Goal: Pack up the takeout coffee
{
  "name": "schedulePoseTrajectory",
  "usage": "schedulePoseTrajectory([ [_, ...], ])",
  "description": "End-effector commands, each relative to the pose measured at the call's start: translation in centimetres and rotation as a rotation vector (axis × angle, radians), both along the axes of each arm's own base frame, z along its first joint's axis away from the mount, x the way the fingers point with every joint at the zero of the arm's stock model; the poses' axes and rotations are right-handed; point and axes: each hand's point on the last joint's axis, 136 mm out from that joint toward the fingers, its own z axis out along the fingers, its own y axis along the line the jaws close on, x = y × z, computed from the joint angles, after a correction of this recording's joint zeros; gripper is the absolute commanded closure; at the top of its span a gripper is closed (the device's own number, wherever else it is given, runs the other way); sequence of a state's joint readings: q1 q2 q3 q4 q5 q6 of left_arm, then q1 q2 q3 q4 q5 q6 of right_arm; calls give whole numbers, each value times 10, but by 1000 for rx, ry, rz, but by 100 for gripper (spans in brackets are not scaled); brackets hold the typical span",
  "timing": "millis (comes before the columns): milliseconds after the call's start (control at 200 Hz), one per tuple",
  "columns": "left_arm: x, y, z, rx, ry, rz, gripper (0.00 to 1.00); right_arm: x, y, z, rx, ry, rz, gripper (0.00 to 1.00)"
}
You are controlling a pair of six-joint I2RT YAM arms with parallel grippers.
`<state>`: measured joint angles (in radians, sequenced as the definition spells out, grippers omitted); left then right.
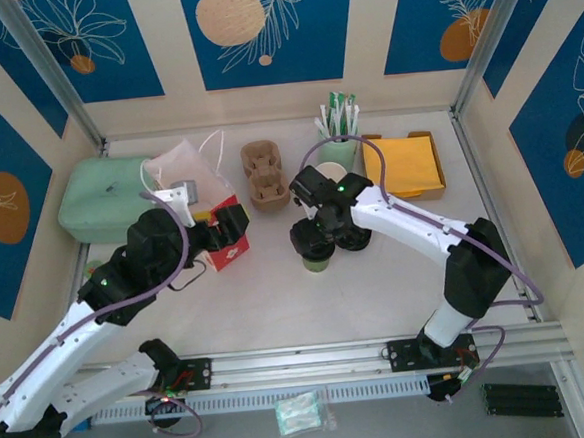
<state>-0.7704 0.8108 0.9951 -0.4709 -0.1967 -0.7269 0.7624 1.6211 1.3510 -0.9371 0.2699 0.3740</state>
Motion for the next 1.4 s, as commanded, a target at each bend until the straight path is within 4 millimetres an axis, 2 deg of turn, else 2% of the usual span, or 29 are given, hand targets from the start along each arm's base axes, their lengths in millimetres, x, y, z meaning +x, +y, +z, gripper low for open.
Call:
schedulePoseTrajectory([
  [0,-1,7,-12,22,29,29,0,-1,-1,1,-36,-6,15,21],
  [235,-1,5,-14,16,32,21,1,-3,-2,-2,-46,-1,18,21],
  [495,1,-1,-19,21,47,6,0,-5,-12,-20,-117,-2,17,34],
  [660,2,-5,-20,18,52,-5,1,0,-20,-21,-137,-26,-3,39],
  [1050,5,-14,-23,11,63,-26,0,14,-50,-12,-133,-60,-83,43],
  [1395,6,-17,-23,4,65,-37,1,24,-90,-3,-115,-67,-191,43],
])
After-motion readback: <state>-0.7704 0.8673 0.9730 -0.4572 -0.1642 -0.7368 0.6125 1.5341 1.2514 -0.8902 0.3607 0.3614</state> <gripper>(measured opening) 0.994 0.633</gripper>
